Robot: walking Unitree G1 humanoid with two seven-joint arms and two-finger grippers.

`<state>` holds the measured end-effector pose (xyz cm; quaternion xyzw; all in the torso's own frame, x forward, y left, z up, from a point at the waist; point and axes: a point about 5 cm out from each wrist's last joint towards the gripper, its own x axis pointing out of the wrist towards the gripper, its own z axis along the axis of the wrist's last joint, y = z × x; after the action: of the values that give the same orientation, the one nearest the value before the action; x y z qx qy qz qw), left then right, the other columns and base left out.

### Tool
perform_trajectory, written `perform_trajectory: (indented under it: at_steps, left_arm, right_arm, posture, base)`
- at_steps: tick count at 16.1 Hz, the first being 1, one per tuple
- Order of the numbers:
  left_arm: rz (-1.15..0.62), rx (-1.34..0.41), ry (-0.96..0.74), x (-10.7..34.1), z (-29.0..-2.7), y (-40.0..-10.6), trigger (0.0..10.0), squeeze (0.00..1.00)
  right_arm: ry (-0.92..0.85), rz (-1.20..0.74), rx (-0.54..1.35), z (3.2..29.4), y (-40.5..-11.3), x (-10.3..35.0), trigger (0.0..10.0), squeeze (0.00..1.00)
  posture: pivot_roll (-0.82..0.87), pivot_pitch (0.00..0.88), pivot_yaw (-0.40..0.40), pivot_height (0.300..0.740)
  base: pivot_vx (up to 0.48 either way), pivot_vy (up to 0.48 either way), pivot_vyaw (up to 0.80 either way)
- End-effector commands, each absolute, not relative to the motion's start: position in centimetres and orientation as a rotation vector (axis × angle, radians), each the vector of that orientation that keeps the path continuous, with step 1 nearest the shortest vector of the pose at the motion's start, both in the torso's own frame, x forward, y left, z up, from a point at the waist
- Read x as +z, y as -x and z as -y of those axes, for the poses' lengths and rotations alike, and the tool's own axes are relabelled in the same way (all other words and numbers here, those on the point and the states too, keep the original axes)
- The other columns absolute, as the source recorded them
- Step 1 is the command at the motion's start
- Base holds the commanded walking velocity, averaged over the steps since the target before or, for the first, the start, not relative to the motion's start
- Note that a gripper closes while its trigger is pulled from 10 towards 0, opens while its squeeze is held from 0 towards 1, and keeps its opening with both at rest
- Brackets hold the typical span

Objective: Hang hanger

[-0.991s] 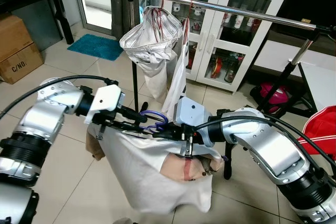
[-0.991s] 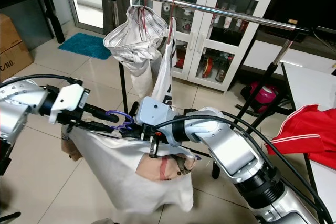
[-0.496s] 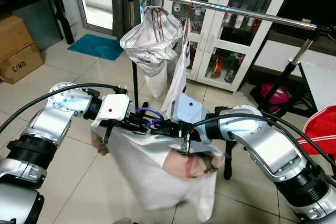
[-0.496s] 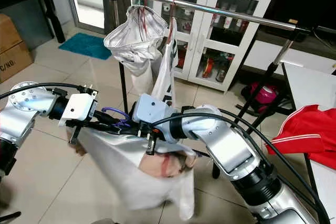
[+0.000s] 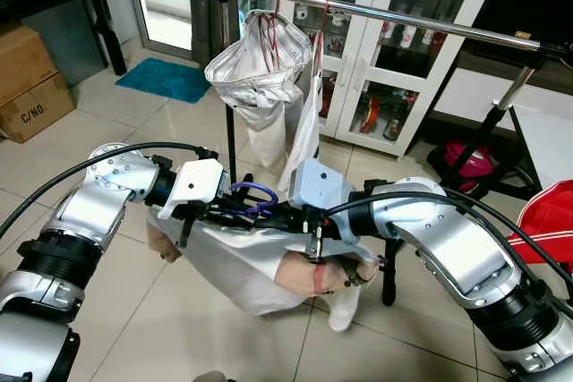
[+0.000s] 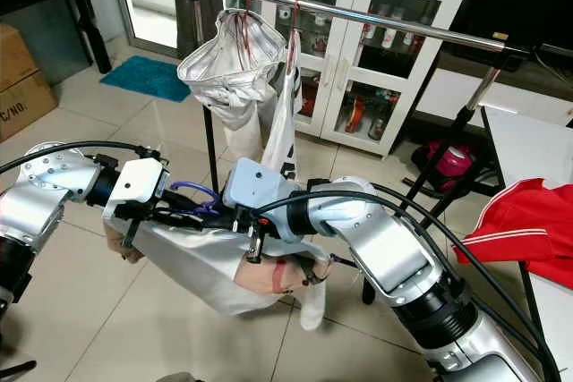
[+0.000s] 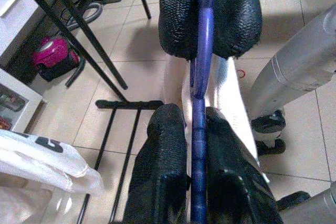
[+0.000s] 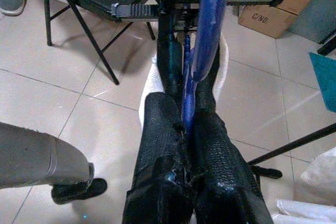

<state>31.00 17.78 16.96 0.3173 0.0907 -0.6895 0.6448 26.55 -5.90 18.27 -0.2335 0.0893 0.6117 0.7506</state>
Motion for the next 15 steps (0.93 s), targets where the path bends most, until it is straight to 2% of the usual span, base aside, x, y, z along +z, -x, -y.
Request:
perform_trajectory:
  at_steps: [1, 8, 9, 10, 12, 13, 14, 15]
  left_arm:
    - [-0.187, -1.579, -0.716, 17.4, -17.4, -31.2, 0.0, 0.0]
    - [-0.174, -1.575, -0.631, 18.0, -17.5, -31.0, 0.0, 0.0]
    - [-0.173, -1.571, -0.624, 18.0, -17.6, -30.9, 0.0, 0.0]
    - [-0.174, -1.561, -0.61, 18.1, -17.9, -30.8, 0.0, 0.0]
    - [-0.191, -1.534, -0.594, 18.2, -18.8, -30.5, 0.0, 0.0]
    - [-0.197, -1.523, -0.591, 18.3, -19.1, -30.5, 0.0, 0.0]
    - [-0.204, -1.497, -0.589, 18.5, -19.7, -30.5, 0.0, 0.0]
    - [-0.209, -1.484, -0.586, 18.6, -20.0, -30.4, 0.0, 0.0]
  right_arm:
    - [0.521, -0.158, 1.339, 5.9, -26.6, 19.2, 0.0, 0.0]
    - [0.524, -0.158, 1.343, 5.8, -26.6, 19.2, 0.0, 0.0]
    - [0.52, -0.164, 1.348, 5.8, -26.6, 19.1, 6.5, 0.0]
    - [0.511, -0.169, 1.352, 5.7, -26.4, 19.1, 10.0, 0.0]
    - [0.452, -0.161, 1.31, 6.0, -26.6, 19.1, 10.0, 0.0]
    - [0.421, -0.157, 1.282, 6.3, -26.9, 19.2, 10.0, 0.45]
    - [0.379, -0.15, 1.227, 7.2, -27.5, 19.4, 10.0, 1.0]
    - [0.373, -0.151, 1.205, 7.9, -27.7, 19.4, 10.0, 1.0]
  posture:
    - [-0.05, 0.0, -0.036, 0.74]
    - [-0.05, 0.0, -0.038, 0.74]
    - [-0.05, 0.0, -0.038, 0.74]
    - [-0.05, 0.0, -0.036, 0.74]
    - [-0.05, 0.0, -0.036, 0.74]
    - [-0.05, 0.0, -0.036, 0.74]
    - [-0.05, 0.0, -0.036, 0.74]
    - [-0.04, 0.0, -0.037, 0.74]
  base:
    - [0.0, 0.0, 0.0]
    - [0.0, 0.0, 0.0]
    - [0.0, 0.0, 0.0]
    - [0.0, 0.0, 0.0]
    - [0.0, 0.0, 0.0]
    - [0.0, 0.0, 0.0]
    - [0.0, 0.0, 0.0]
    - [0.0, 0.0, 0.0]
